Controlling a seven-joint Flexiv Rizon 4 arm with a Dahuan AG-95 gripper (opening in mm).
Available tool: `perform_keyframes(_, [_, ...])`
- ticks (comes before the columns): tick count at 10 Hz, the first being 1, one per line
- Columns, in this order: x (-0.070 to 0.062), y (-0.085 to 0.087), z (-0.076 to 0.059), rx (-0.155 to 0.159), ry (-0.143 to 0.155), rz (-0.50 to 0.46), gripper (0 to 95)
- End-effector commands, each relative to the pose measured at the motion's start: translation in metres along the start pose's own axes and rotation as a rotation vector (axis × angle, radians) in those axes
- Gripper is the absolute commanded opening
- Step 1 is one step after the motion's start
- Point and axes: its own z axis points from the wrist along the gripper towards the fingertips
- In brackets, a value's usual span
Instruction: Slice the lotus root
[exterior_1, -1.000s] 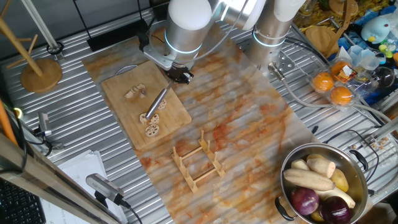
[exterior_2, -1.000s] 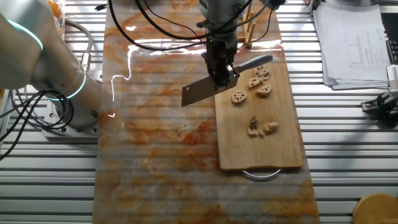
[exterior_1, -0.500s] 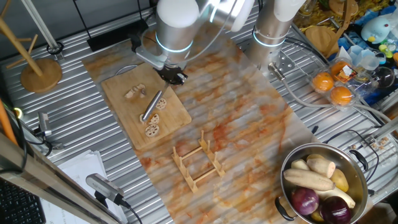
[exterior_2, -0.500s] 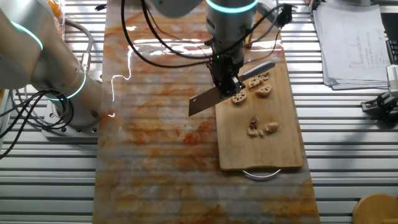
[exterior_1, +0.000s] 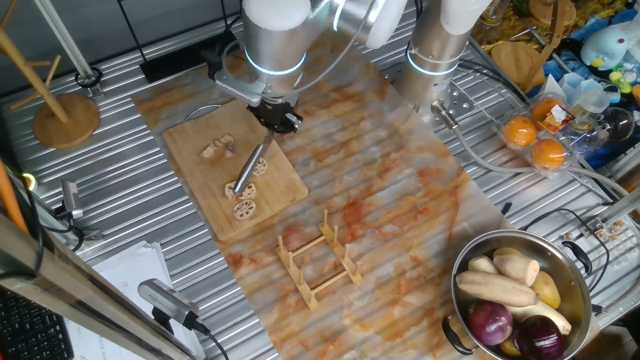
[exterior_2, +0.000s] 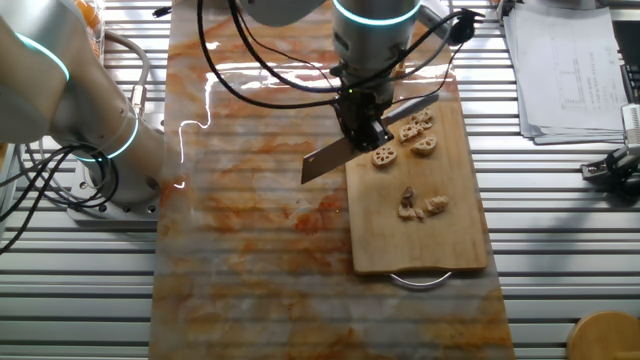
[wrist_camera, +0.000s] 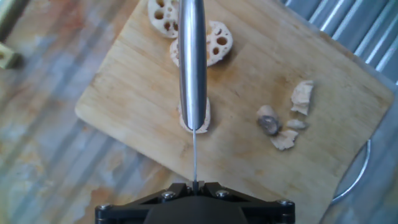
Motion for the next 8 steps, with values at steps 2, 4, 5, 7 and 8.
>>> perform_keyframes(2, [0.002, 0.009, -0.012, -0.052, -0.048, 0.007, 0.0])
perform_keyframes(4, [0.003, 0.014, -0.016, -0.063, -0.048, -0.033, 0.0])
perform_keyframes(5, [0.003, 0.016, -0.017, -0.066, -0.050, -0.047, 0.0])
perform_keyframes(7, [0.003, 0.020, -0.022, -0.088, -0.065, -0.052, 0.0])
perform_keyframes(8, [0.003, 0.020, -0.022, -0.098, -0.081, -0.046, 0.0])
